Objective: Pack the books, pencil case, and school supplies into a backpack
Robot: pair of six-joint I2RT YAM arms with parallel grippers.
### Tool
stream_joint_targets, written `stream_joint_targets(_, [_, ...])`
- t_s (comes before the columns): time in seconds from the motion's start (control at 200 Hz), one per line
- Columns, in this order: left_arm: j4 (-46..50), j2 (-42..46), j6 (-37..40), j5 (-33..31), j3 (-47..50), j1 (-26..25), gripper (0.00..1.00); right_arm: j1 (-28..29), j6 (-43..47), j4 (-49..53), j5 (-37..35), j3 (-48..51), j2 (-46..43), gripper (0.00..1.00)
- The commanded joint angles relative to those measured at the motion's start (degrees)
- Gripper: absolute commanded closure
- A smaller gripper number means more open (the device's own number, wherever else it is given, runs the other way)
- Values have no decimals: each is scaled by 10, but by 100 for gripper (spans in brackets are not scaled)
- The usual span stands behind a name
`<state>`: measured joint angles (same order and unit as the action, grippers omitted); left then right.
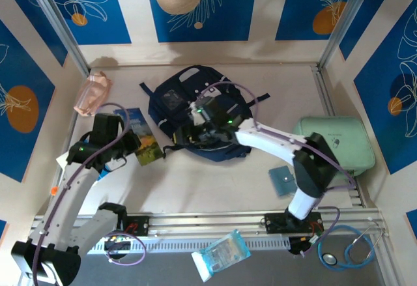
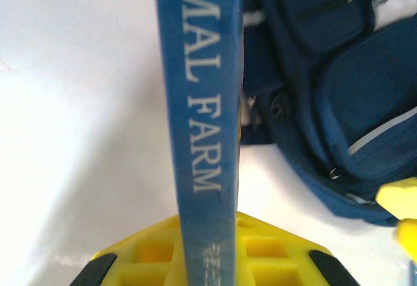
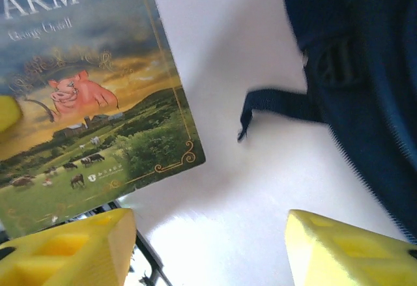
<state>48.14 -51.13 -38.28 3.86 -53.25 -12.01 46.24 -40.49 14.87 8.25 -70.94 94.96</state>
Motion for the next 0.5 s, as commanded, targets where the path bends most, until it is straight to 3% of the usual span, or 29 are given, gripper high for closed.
stream_joint_targets(0.0, [-57, -8, 5, 10, -31, 1, 100, -38, -63, -95, 48, 64, -52, 31])
stream_joint_targets(0.205, [-371, -51, -155, 127, 55, -4, 100, -109, -191, -216, 96, 144, -115, 23])
stream_joint_targets(0.365, [-620, -105, -288, 157, 108, -16, 100, -144, -279, -305, 115, 199, -126, 19])
stream_joint_targets(0.495, [-722, -147, -338, 149, 111, -45, 100, -150, -346, -352, 125, 212, -110, 18])
